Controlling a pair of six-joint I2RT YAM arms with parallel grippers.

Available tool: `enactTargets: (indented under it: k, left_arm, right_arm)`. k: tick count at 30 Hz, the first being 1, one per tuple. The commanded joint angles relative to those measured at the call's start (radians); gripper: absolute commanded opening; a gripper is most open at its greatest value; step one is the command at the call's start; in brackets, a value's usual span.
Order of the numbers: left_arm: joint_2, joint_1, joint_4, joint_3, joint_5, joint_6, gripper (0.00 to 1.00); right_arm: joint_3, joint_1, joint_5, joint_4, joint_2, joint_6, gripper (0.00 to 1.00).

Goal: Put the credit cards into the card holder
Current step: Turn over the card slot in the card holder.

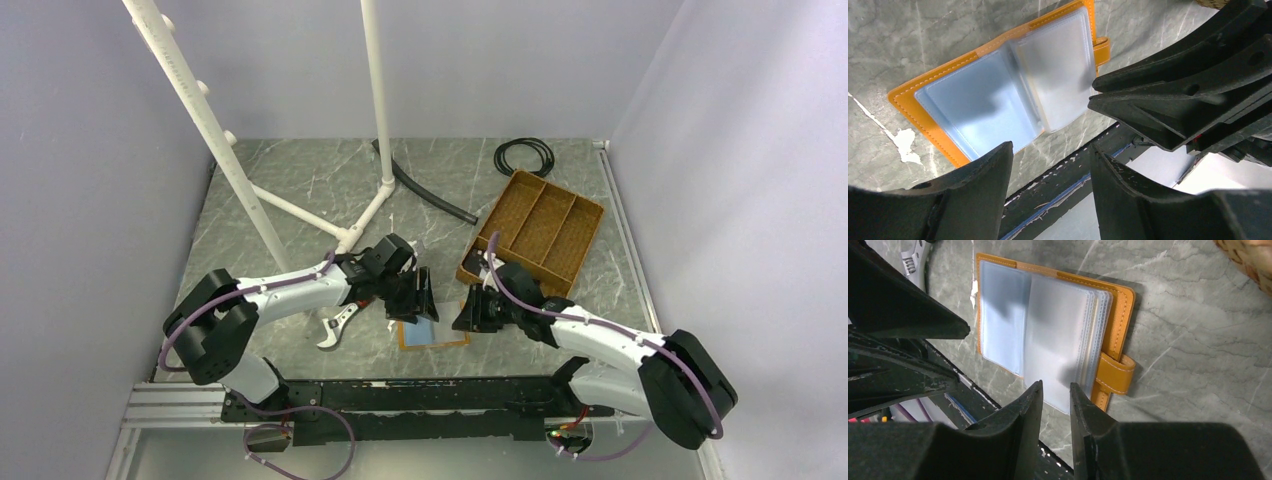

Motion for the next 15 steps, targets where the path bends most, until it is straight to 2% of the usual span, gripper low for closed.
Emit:
enactTargets:
  k: [1,15]
  left_arm:
    - [-0.006,0.002,0.018,-0.009,-0.013,-0.011,0.63]
    - [-0.024,0.002,0.056,-0.096,-0.060,-0.057,0.64]
  right_arm:
    - [-0.009,-0.003,-0.021,0.085,0.025,0.003,0.28]
    - [0.023,0.028,-0.077,0.200,0.142,0.015,0.32]
